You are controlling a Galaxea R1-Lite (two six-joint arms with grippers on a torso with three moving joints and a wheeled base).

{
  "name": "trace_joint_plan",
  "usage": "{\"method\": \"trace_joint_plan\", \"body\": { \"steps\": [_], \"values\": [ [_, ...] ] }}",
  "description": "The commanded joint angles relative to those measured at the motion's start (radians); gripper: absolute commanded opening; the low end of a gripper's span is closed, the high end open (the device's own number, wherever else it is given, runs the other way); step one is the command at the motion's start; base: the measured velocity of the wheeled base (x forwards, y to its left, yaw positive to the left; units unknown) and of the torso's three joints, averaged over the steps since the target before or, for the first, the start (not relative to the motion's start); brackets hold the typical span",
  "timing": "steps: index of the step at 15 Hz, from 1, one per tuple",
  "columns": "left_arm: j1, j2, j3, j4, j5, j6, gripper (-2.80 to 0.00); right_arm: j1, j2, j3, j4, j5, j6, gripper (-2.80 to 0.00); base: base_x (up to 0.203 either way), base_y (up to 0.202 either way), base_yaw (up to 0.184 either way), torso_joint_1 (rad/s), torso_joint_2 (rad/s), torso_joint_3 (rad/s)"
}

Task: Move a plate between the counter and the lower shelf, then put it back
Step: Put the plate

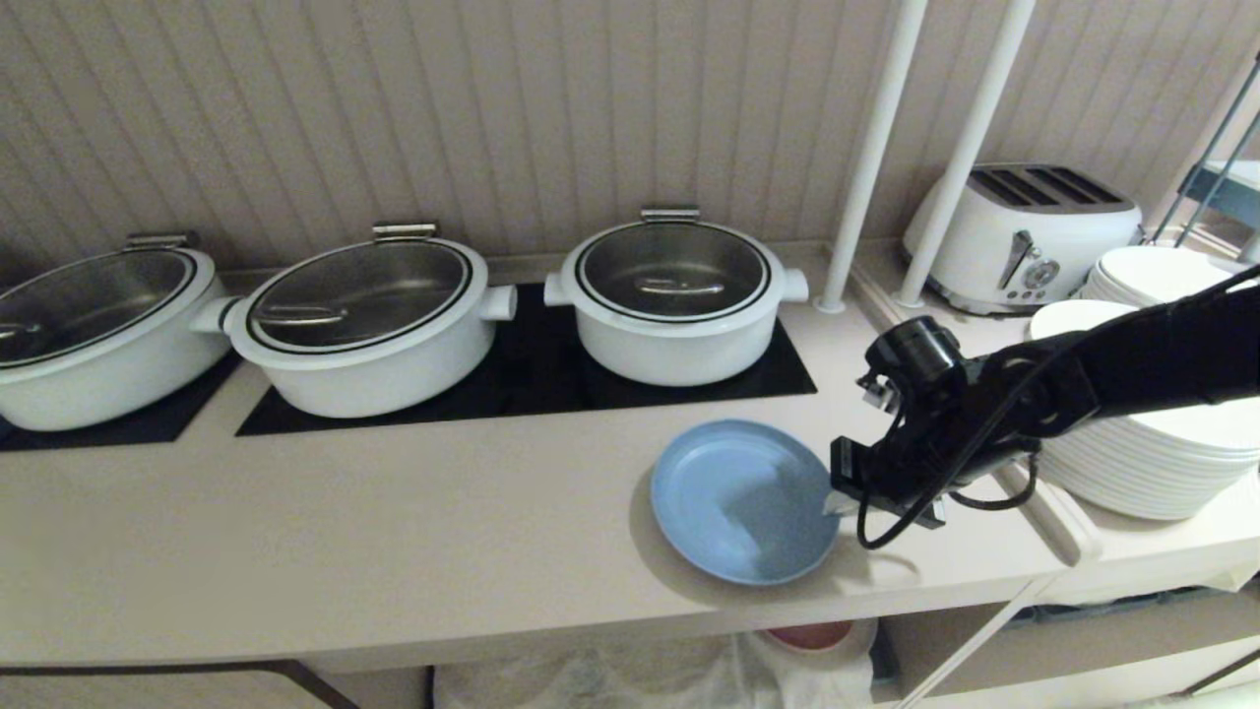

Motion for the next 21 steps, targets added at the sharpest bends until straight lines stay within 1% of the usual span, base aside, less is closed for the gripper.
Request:
{"method": "trace_joint_plan", "body": {
  "steps": [1, 16, 17, 21],
  "values": [
    [0.0, 0.0, 0.0, 0.0, 0.0, -0.001, -2.8, -0.002, 0.003, -0.001, -0.002, 0.002, 0.003, -2.8, 0.0, 0.0, 0.0, 0.0, 0.0, 0.0],
    [0.0, 0.0, 0.0, 0.0, 0.0, -0.001, -2.8, -0.014, 0.03, -0.03, -0.003, 0.0, -0.002, -2.8, 0.0, 0.0, 0.0, 0.0, 0.0, 0.0],
    [0.0, 0.0, 0.0, 0.0, 0.0, -0.001, -2.8, -0.014, 0.03, -0.03, -0.005, 0.0, -0.002, 0.0, 0.0, 0.0, 0.0, 0.0, 0.0, 0.0],
    [0.0, 0.0, 0.0, 0.0, 0.0, -0.001, -2.8, -0.014, 0.036, -0.029, -0.008, -0.001, -0.002, 0.0, 0.0, 0.0, 0.0, 0.0, 0.0, 0.0]
  ]
}}
